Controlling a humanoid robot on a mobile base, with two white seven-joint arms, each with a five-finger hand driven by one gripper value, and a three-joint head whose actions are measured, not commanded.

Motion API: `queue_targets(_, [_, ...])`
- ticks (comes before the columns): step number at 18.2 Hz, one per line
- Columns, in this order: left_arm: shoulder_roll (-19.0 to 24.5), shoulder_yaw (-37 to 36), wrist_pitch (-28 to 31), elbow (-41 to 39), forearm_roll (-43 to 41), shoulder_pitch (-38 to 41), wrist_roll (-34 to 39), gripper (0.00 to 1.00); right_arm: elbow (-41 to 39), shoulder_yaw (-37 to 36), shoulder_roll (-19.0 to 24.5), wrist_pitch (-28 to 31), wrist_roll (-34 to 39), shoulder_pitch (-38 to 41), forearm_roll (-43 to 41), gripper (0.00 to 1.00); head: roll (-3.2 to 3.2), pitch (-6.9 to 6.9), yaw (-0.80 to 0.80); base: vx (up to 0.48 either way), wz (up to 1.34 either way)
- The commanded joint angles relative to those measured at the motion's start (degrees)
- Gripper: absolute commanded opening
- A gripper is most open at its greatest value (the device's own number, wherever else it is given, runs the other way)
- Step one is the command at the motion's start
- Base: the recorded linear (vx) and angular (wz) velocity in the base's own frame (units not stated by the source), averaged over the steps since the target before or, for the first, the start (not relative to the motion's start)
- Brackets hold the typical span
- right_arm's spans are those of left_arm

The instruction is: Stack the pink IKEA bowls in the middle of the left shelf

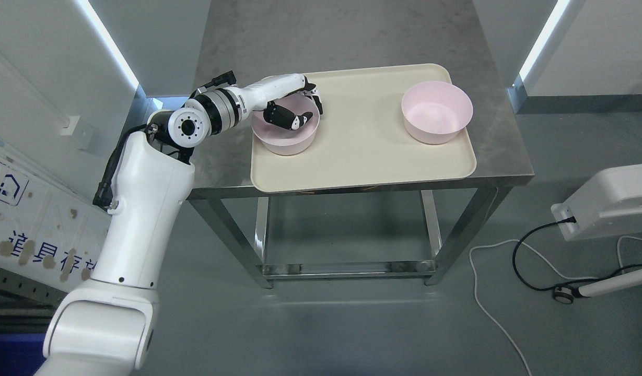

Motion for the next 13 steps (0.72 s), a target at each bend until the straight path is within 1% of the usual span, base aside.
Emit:
queue_targets(1, [-4.61, 3.97, -0.68, 1.58, -1.33, -1.3, -0.2, 0.04, 0.0, 0.0, -1.0, -0.02, -0.02, 0.0, 0.0, 1.0, 0.0, 0.0, 0.0, 0.0, 0.0])
queue_targets(7, [-4.87, 6.26, -0.59, 1.5, -0.45, -7.55, -0.9, 0.03, 0.0, 0.0, -1.0, -0.02, -0.02, 0.0, 0.0, 1.0, 0.0, 0.0, 0.0, 0.0, 0.0])
queue_targets(9, [-6.44, 6.17, -0.59, 1.41, -0.27, -8.34, -1.17, 0.03, 0.0, 0.0, -1.0, -0.02, -0.02, 0.0, 0.0, 1.0, 0.0, 0.0, 0.0, 0.0, 0.0])
queue_targets(11, [-6.37, 5.39, -0.59, 1.5, -0.27, -8.61, -1.61, 0.03, 0.0, 0.0, -1.0, -0.02, -0.02, 0.0, 0.0, 1.0, 0.0, 0.0, 0.0, 0.0, 0.0])
queue_targets(12, [-6.28, 5.21, -0.85, 1.23, -0.27, -7.82, -2.22, 0.07, 0.0, 0.0, -1.0, -0.02, -0.02, 0.09, 0.0, 1.0, 0.0, 0.0, 0.0, 0.0, 0.0])
queue_targets(13, [-6.01, 5.2, -1.38, 1.06, -0.36, -6.95, -2.48, 0.18, 0.0, 0.0, -1.0, -0.02, -0.02, 0.0, 0.0, 1.0, 0.0, 0.0, 0.0, 0.0, 0.0])
